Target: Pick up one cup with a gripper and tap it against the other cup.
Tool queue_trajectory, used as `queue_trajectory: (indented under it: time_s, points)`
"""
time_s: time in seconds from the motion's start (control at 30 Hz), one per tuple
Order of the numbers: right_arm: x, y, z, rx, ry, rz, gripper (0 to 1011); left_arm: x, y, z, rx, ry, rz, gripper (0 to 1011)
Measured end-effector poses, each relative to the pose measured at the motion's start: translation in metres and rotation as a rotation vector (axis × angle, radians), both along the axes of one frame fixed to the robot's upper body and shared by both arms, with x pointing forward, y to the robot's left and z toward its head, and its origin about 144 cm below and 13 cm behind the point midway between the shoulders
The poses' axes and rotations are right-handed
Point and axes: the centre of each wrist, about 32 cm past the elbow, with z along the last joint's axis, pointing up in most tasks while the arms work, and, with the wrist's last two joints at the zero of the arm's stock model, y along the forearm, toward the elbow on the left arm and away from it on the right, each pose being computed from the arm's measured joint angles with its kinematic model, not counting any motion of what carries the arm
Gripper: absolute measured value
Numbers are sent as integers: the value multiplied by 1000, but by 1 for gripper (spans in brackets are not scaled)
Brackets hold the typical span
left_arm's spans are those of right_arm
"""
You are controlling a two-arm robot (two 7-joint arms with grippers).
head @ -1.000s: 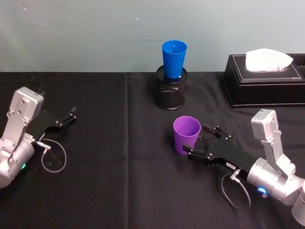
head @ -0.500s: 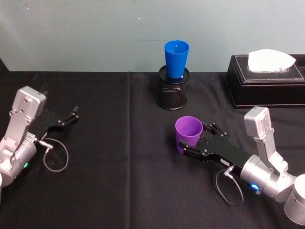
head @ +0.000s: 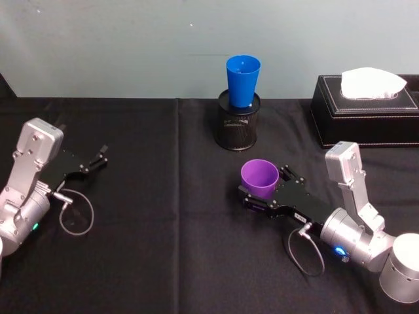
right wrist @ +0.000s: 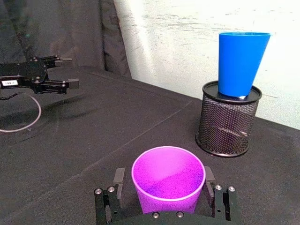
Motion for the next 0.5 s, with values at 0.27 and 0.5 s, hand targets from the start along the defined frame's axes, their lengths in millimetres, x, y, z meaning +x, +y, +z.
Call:
queue_trajectory:
  time_s: [0.27,0.5]
  points:
    - [0,-1,0,0,0,0,1002,0,0,0,0,0,0,1005]
    - [-1,-2,0,1,-1,0,931,0,0,0,0,0,0,1005]
